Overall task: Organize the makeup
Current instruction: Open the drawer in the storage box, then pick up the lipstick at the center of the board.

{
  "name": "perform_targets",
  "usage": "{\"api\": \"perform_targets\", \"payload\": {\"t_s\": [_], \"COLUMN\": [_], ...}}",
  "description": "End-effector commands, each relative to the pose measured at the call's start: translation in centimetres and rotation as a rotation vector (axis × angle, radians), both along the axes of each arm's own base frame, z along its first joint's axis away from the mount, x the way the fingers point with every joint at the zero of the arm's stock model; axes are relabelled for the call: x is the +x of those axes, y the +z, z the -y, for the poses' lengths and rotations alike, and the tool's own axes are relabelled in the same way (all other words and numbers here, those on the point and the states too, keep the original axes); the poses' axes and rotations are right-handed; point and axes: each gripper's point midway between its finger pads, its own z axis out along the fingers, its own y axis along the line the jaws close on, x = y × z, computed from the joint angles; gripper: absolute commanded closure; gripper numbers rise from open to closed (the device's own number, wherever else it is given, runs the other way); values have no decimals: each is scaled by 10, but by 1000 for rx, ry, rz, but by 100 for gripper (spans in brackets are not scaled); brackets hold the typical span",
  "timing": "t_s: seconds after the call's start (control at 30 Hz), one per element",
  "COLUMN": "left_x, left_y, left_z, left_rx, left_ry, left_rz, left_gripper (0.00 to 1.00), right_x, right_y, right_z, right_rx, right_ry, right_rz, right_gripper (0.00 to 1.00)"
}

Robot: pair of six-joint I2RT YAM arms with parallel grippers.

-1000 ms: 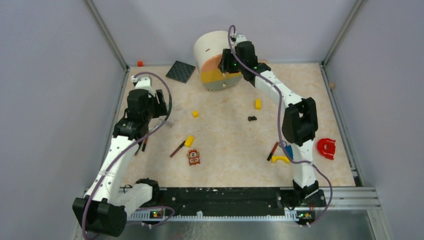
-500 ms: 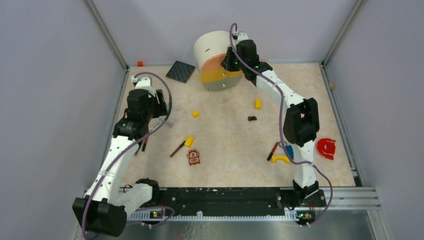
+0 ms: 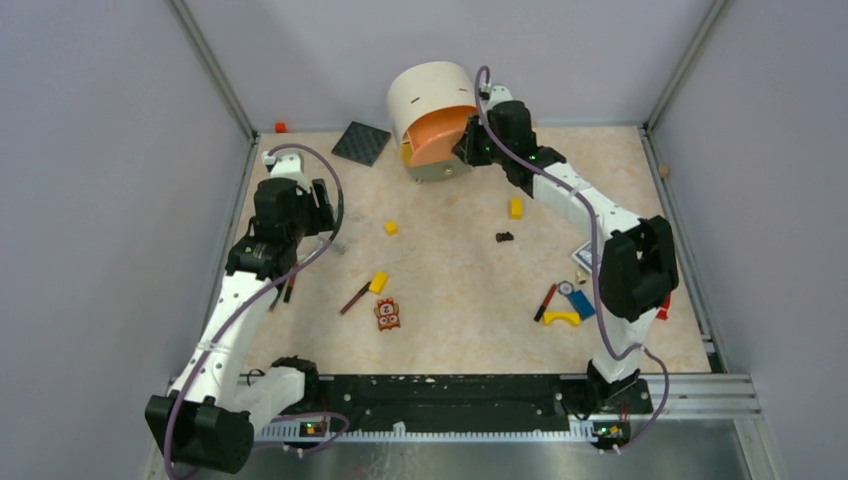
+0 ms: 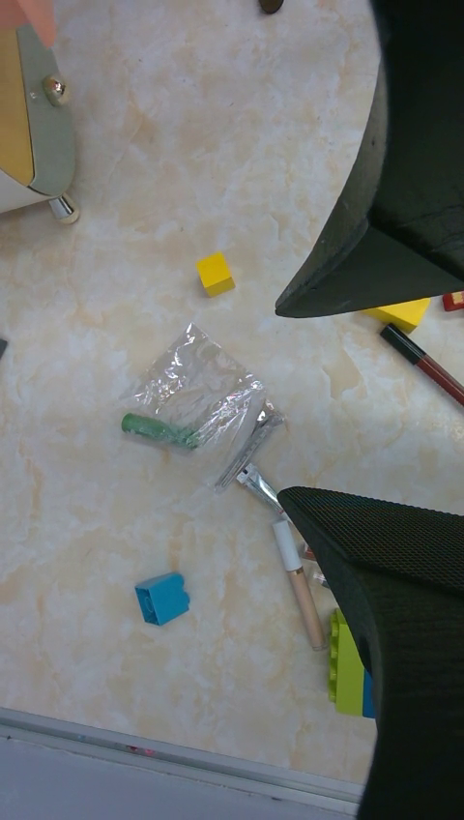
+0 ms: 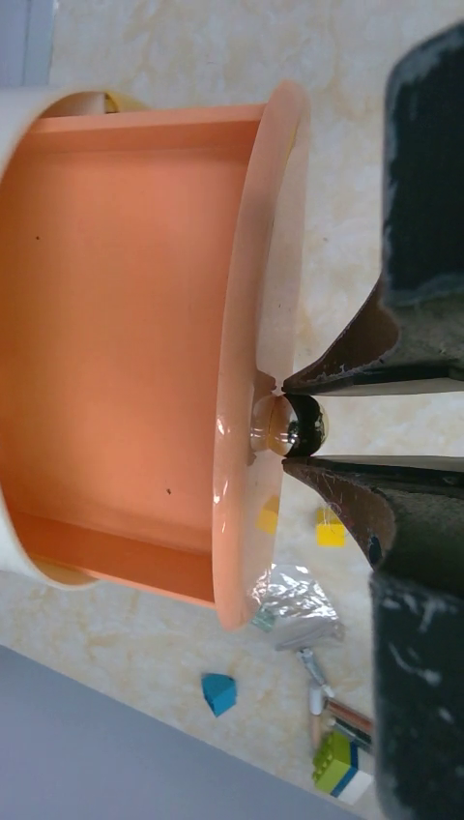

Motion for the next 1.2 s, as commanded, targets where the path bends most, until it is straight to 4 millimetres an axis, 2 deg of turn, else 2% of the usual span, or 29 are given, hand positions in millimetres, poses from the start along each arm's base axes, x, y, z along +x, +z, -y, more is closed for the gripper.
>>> {"api": "perform_targets", "payload": {"t_s": [0.0,0.17,0.37,0.43,0.53,0.63,0.73,0.8,0.87,1.0,1.07,1.17], "left_x": [4,4,3,3,3,3,3,2,2,2,2,2], "left_y": [13,13,13,14,13,13,14,15,16,16,16,16], "left_z": [0,-1,-2,-2,-2,-1,-1,-2,-2,-1,-2,-2], "left_rx": [-3,-2,0,0,0,-2,-2,-2,-1,-3,-3,-3], "left_ry": [-4,-3,3,3,1,-3,-2,0,1,-2,0,2], "left_rz": [53,53,55,57,55,56,56,62,64,63,63,63], "left_gripper": [29,29,29,29,29,29,29,29,28,28,28,28], "right_x": [-24,-40,-49,-50,-52,-56,-64,-73,-86,-125,-154,-192], "right_y": [46,30,21,15,7,11,10,5,-10,-65,-98,-134], "right_z": [-1,-1,-4,-4,-1,6,21,40,63,110,135,157], "right_rx": [68,70,58,49,33,23,-2,-20,-36,-104,-168,-198], "right_ry": [17,32,46,44,31,8,-42,-123,-221,-418,-519,-617], "right_rz": [88,50,26,15,-4,1,-14,-40,-93,-254,-371,-508], "right_gripper": [99,99,98,91,72,58,52,50,50,50,49,49]}}
